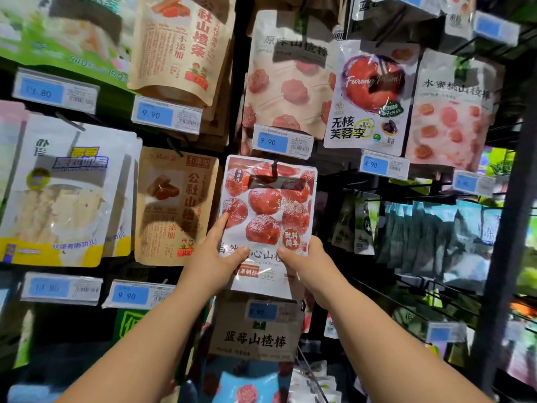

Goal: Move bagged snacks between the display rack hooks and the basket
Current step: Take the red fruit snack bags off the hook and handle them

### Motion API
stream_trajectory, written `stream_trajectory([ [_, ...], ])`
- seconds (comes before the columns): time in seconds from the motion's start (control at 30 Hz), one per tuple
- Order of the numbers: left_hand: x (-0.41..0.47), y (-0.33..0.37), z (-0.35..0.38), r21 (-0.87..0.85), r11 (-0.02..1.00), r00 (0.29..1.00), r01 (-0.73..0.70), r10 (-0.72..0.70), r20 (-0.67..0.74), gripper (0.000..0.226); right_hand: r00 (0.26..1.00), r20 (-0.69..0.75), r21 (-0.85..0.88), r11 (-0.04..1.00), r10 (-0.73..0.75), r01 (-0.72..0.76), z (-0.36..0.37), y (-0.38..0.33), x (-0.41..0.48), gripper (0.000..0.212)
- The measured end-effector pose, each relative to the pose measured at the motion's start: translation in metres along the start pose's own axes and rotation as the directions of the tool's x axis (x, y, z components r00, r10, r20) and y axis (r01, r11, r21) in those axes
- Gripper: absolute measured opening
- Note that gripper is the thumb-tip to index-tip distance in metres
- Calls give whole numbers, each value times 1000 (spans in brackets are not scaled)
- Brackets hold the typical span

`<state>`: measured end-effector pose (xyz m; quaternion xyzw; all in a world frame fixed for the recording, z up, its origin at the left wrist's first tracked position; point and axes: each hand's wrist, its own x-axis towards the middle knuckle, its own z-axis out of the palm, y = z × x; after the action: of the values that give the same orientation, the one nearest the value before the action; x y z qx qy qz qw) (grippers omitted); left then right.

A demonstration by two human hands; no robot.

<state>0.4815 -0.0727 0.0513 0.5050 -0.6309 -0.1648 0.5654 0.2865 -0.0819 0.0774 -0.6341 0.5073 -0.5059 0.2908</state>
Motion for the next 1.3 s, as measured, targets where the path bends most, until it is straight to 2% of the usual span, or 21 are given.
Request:
stream_trajectory([
  [0.1,5,-2,5,74,997,1000,24,-22,-18,84,1000,9,-108,994,16,-15,5,4,2,58],
  [0.33,6,1,18,142,989,998,47,-41,-40,84,999,-28,-192,980,43,-48,3,9,4,63],
  [0.5,-14,1,23,181,982,984,53,-21,-177,79,999,-33,-237,971,18,-25,-5,15,-4,58],
  [0.6,-28,10,29,281,959,954,44,43,-297,71,999,-36,-268,963,14,-23,-15,19,-13,61],
  [0.7,-41,26,39,323,945,941,-51,154,-301,61,998,-70,-266,964,5,-24,-34,22,-27,56],
  [0.87,-64,63,85,363,867,911,-341,401,-100,44,979,-196,-243,965,48,-95,-94,49,-70,39],
  [1.0,-99,91,160,233,846,875,-481,444,193,36,956,-276,-362,911,99,-199,-168,80,-128,28],
  [1.07,-128,102,203,146,853,837,-502,435,332,29,936,-330,-366,897,124,-248,-210,93,-163,25],
  [1.2,-181,109,278,28,900,752,-436,346,561,16,897,-400,-454,809,190,-374,-285,117,-217,25],
  [1.3,-207,101,319,8,916,700,-400,300,648,15,877,-438,-491,764,199,-419,-324,141,-233,20],
])
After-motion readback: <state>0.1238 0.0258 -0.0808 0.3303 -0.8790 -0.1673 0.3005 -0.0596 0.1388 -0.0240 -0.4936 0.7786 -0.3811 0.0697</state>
